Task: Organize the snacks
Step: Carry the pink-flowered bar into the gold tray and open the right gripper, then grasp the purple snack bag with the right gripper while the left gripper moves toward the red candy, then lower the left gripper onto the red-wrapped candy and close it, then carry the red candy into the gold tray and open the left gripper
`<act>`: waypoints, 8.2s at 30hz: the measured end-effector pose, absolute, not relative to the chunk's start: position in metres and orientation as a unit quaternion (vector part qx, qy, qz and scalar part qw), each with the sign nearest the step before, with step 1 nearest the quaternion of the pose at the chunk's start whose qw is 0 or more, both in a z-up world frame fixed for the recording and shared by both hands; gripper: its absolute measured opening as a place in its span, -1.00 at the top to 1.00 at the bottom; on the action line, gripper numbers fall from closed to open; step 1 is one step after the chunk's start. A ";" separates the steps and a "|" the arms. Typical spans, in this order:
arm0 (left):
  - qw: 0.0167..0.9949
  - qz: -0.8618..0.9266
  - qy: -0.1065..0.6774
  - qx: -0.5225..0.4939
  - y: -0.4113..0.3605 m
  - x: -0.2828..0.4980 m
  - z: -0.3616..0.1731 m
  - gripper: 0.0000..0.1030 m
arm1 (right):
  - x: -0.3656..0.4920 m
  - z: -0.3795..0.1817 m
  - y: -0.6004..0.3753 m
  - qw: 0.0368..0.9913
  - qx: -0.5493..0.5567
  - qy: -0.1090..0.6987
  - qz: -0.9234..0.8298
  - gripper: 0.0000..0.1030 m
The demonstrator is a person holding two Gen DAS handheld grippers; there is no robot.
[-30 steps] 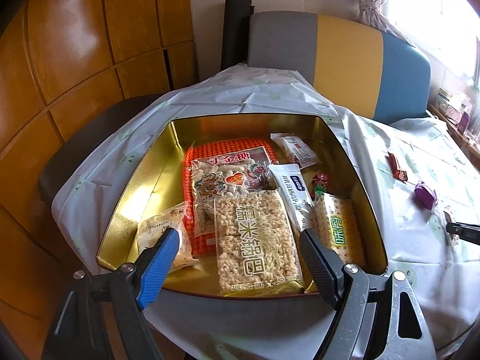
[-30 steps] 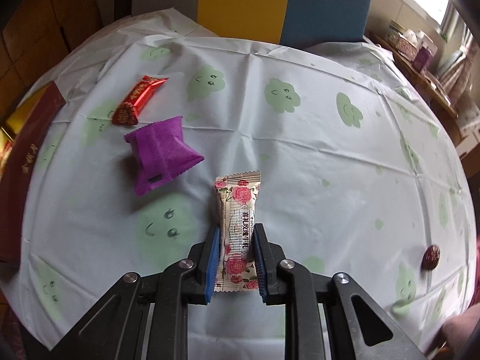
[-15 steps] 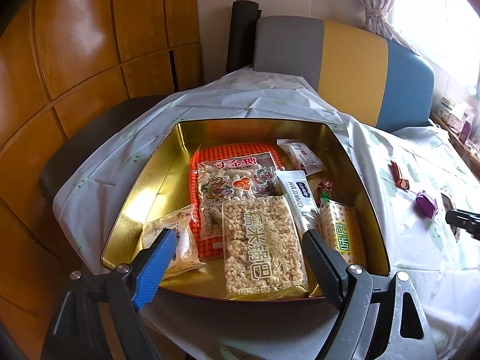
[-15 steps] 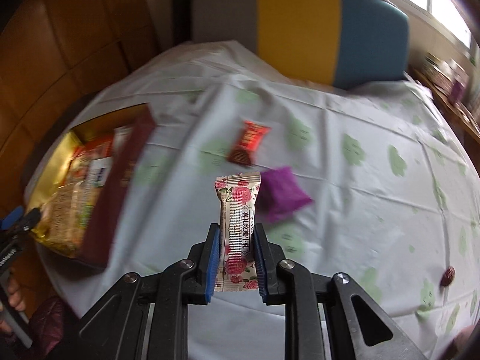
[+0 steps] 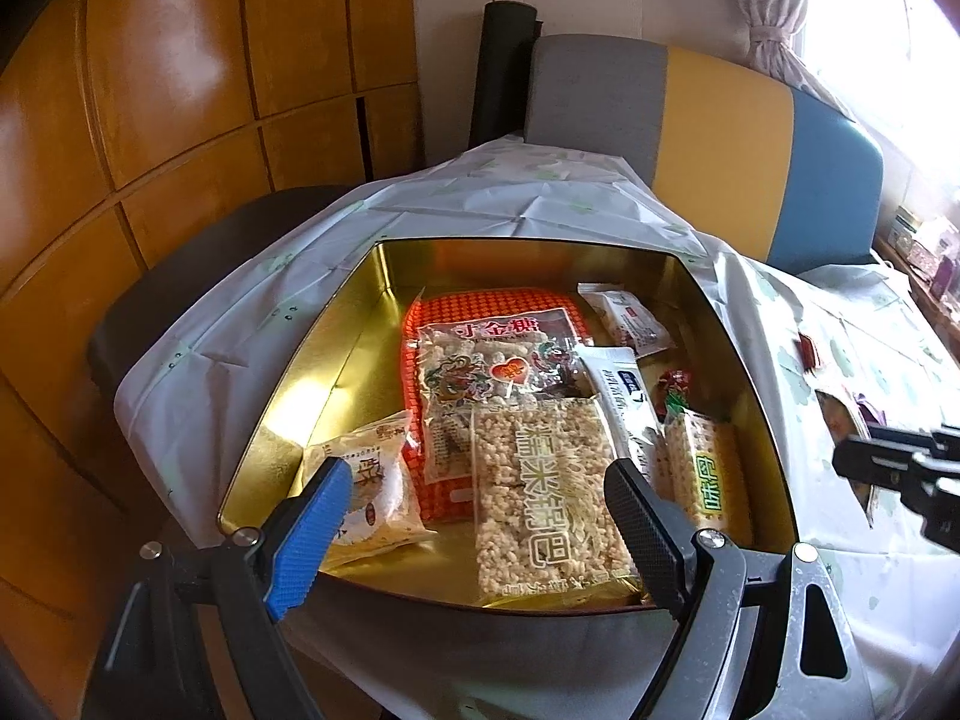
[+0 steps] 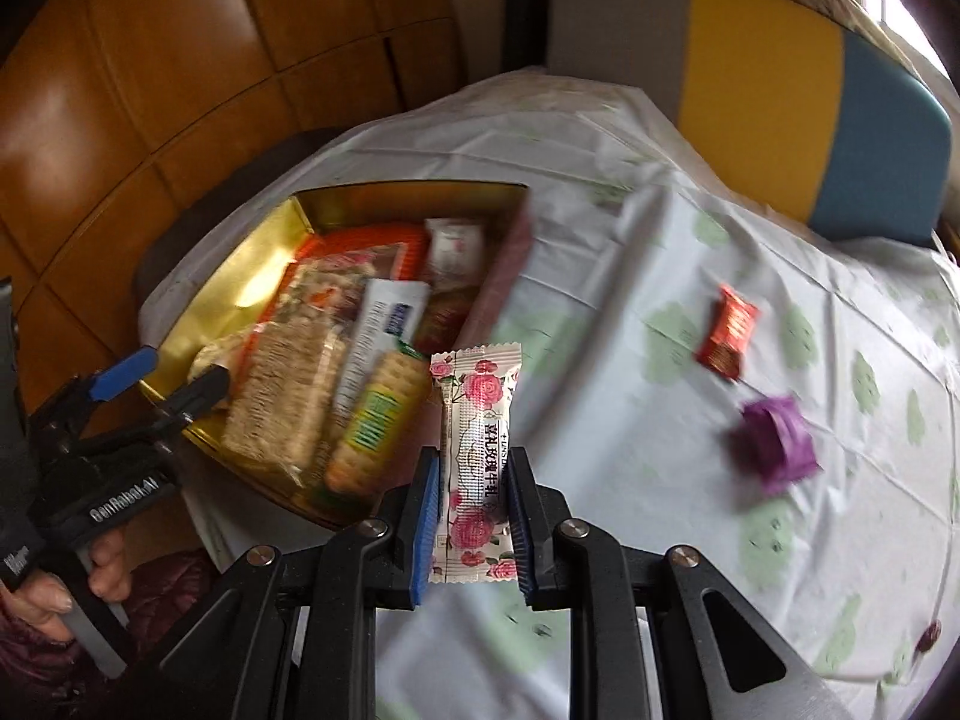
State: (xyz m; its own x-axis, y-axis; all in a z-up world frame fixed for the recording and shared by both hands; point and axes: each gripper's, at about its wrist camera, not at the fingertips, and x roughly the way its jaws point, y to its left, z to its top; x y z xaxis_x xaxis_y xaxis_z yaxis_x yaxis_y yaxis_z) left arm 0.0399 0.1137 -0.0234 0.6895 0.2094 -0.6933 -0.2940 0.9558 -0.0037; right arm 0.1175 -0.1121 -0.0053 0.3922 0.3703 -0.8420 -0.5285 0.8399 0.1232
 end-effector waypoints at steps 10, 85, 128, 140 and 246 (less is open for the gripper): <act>0.909 0.162 0.375 -0.084 0.137 0.042 -0.025 -0.68 | 0.126 0.006 -0.065 0.822 -0.065 0.473 0.310 0.59; 0.928 -0.027 0.371 0.015 0.024 0.035 -0.013 -0.68 | 0.226 -0.065 -0.234 0.822 -0.143 0.536 0.127 -0.01; 0.869 -0.113 0.476 0.075 -0.136 0.246 -0.046 -0.40 | 0.169 -0.043 -0.305 0.818 -0.141 0.537 0.147 -0.19; 0.857 -0.093 0.498 0.091 -0.151 0.285 -0.071 0.56 | 0.182 -0.033 -0.323 0.830 -0.090 0.533 0.137 -0.19; 0.908 0.005 0.405 -0.107 0.069 0.050 0.012 0.55 | 0.156 -0.074 -0.268 0.802 -0.216 0.530 0.169 0.21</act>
